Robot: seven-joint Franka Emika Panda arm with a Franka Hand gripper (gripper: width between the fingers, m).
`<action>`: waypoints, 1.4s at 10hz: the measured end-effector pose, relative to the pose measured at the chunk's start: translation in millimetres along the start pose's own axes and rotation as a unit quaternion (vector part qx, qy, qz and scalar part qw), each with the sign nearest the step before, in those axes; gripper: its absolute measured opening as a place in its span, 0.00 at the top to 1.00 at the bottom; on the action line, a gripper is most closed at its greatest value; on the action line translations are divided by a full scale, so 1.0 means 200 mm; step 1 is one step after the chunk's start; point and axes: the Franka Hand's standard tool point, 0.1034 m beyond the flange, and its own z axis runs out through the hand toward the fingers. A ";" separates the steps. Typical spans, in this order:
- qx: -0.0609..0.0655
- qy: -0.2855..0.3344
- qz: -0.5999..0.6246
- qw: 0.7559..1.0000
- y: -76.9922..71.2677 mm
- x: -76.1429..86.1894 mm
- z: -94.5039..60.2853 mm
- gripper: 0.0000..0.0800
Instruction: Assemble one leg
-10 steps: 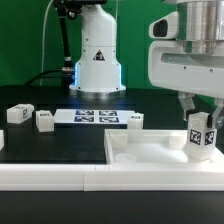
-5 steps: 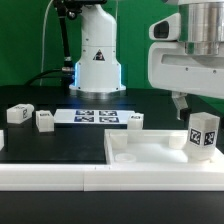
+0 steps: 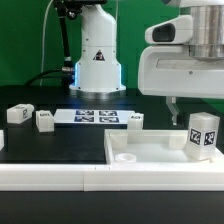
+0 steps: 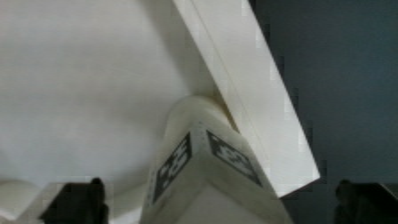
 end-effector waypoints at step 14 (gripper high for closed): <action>-0.021 0.025 -0.284 0.958 0.04 0.06 -0.02 0.63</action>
Offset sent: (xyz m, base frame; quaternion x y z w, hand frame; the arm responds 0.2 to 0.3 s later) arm 0.0008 0.0009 0.0052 -0.0292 0.0162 -0.1610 0.9864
